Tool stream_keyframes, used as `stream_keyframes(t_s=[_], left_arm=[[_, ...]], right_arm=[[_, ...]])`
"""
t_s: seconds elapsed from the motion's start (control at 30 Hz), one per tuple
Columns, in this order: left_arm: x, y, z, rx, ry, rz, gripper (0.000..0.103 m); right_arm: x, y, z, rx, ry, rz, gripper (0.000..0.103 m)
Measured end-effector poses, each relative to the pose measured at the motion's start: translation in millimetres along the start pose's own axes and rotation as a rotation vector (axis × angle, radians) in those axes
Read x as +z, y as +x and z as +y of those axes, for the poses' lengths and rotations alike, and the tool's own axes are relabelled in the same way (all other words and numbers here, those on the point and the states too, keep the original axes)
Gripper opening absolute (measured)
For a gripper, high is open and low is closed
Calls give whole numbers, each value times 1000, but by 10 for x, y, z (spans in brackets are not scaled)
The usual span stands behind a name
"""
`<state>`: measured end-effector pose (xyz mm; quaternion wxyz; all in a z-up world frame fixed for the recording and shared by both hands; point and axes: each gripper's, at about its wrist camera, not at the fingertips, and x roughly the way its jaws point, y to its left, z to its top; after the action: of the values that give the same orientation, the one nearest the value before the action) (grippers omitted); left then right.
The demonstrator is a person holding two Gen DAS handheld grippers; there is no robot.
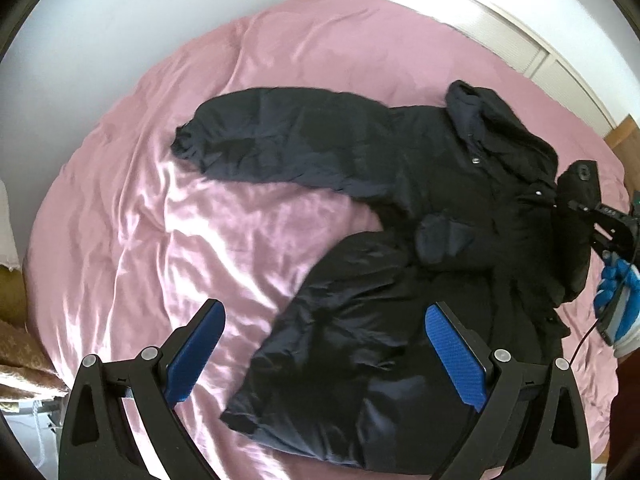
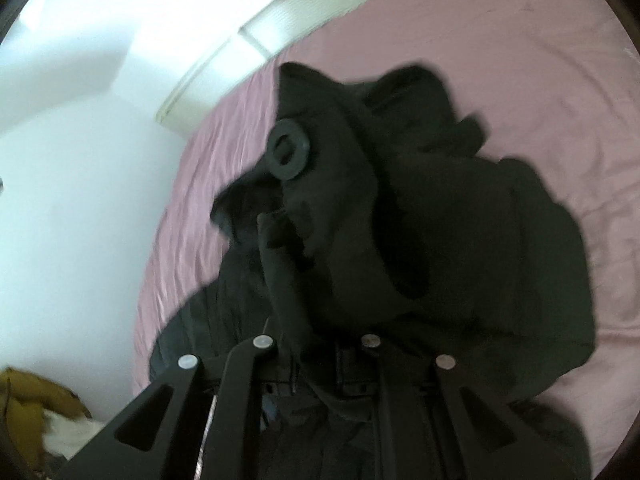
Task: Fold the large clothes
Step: 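Lift the sleeve and fold it across the jacket body with the right gripper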
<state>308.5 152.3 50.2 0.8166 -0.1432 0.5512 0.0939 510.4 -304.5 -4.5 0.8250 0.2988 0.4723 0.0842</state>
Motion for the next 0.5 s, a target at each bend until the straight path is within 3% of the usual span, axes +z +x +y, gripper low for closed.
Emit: stream_keyframes(t_s=[0.23,0.5], left_arm=[[-46,184,305,13,-39,36,99],[-30,250,394,18,-31,33,99]], right_arm=[[-448,737,306,-88,-78,133,12],[-999,1210,242,-232,-197,254,12]])
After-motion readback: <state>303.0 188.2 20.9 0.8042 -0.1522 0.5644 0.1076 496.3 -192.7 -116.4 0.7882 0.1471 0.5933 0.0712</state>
